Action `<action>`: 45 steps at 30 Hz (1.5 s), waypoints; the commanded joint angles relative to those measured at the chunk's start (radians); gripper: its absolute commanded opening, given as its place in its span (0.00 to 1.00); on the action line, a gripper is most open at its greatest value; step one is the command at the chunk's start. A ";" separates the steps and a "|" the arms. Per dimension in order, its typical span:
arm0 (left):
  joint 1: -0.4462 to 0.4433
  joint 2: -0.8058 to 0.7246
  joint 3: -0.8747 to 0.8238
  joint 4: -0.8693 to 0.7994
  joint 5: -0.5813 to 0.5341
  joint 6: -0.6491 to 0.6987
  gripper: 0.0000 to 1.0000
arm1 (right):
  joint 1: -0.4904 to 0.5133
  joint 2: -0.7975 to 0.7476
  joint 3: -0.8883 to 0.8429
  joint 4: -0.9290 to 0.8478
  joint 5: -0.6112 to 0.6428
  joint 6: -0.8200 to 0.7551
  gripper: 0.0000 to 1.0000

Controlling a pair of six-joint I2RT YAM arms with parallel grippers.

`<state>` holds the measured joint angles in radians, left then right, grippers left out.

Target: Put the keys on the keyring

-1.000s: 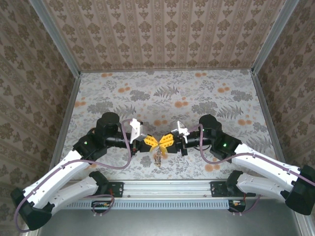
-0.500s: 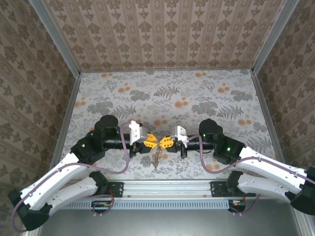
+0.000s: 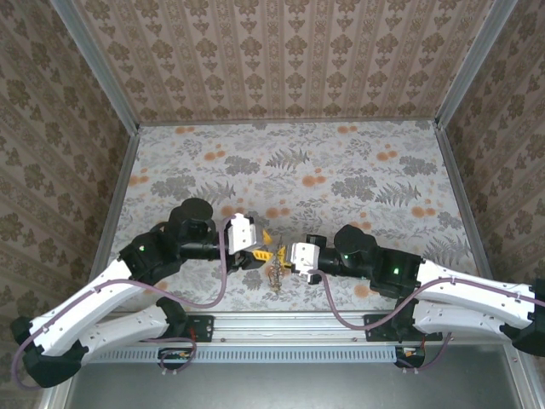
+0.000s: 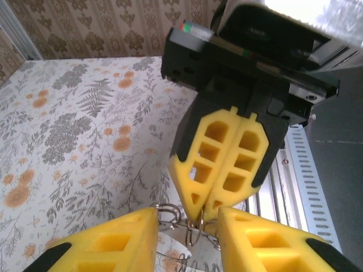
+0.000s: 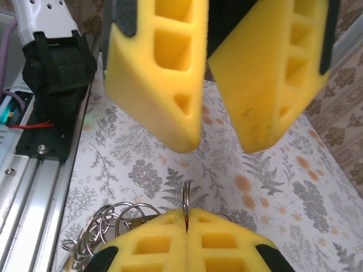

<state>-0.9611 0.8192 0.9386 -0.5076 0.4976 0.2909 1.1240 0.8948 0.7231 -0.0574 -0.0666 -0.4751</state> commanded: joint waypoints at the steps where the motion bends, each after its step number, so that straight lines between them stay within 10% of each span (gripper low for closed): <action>1: -0.010 0.000 0.018 -0.065 -0.033 0.035 0.32 | 0.017 -0.010 0.051 0.026 0.065 -0.043 0.00; 13: -0.042 0.023 0.023 -0.105 -0.096 0.076 0.32 | 0.063 0.027 0.090 0.004 0.103 -0.080 0.00; 25: -0.066 0.013 0.012 -0.094 -0.139 0.081 0.00 | 0.078 0.052 0.108 -0.016 0.090 -0.079 0.00; 33: -0.051 -0.084 -0.036 0.001 -0.031 0.035 0.00 | 0.073 0.010 0.079 0.000 0.082 -0.030 0.24; 45: -0.024 -0.109 -0.090 0.177 0.100 -0.024 0.00 | 0.046 -0.046 0.067 0.015 -0.029 0.026 0.22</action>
<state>-0.9958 0.7181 0.8585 -0.4278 0.5339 0.3023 1.1778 0.8810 0.7910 -0.0788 -0.0479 -0.4820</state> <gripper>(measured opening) 0.054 0.218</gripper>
